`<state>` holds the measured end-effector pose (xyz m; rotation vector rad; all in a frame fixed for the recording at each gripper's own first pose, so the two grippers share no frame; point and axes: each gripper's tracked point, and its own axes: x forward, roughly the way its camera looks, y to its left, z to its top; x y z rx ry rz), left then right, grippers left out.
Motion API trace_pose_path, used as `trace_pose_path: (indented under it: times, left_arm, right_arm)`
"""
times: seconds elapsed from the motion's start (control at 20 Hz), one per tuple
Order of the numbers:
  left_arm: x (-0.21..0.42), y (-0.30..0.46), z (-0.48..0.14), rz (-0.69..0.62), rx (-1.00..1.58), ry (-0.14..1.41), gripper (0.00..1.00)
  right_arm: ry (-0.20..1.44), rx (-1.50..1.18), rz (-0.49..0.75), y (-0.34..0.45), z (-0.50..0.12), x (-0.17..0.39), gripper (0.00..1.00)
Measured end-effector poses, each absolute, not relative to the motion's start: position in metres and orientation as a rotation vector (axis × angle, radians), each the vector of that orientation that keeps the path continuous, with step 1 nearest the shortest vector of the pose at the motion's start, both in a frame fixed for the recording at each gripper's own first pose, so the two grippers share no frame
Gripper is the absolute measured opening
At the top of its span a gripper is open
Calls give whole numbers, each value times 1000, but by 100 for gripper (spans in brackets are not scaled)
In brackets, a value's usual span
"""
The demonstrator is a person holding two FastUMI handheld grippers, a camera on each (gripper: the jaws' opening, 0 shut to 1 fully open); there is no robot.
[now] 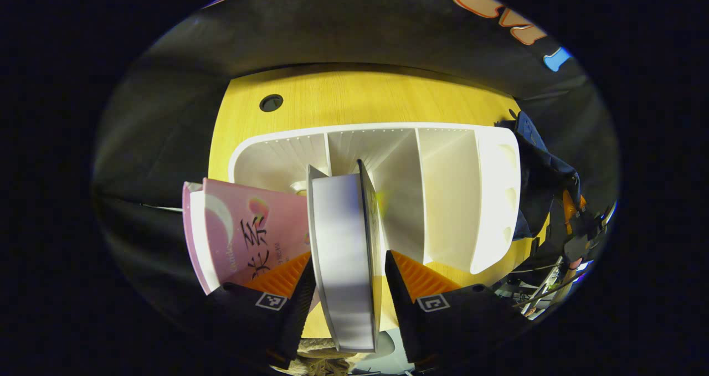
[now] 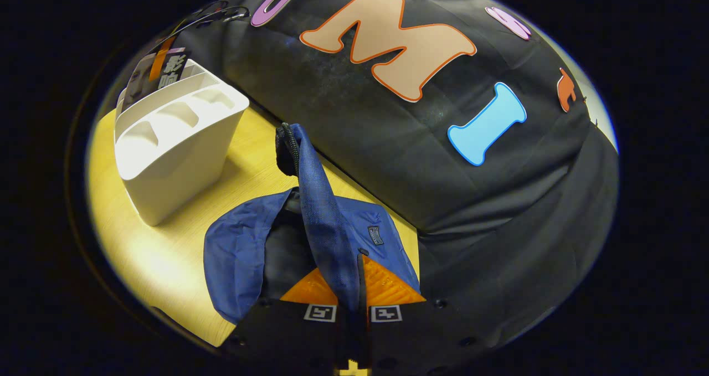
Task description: Open the schoolbag, grab two books from the bookshelf and put them into the schoolbag.
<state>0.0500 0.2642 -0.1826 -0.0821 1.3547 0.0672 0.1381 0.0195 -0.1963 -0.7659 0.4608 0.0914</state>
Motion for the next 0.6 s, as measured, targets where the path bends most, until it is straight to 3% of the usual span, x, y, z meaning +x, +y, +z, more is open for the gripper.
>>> trace_pose_path:
  times: [0.15, 0.35, 0.6]
  left_arm:
    - [50, 255, -186, 66, -137, 1394, 47]
    - [47, 255, -188, 94, -135, 1431, 39]
    - [45, 258, -185, 167, -128, 1434, 36]
  right_arm:
    - [460, -766, 92, 19, -196, 136, 8]
    - [459, -757, 93, 17, -197, 136, 9]
    - [458, -759, 102, 17, -199, 138, 10]
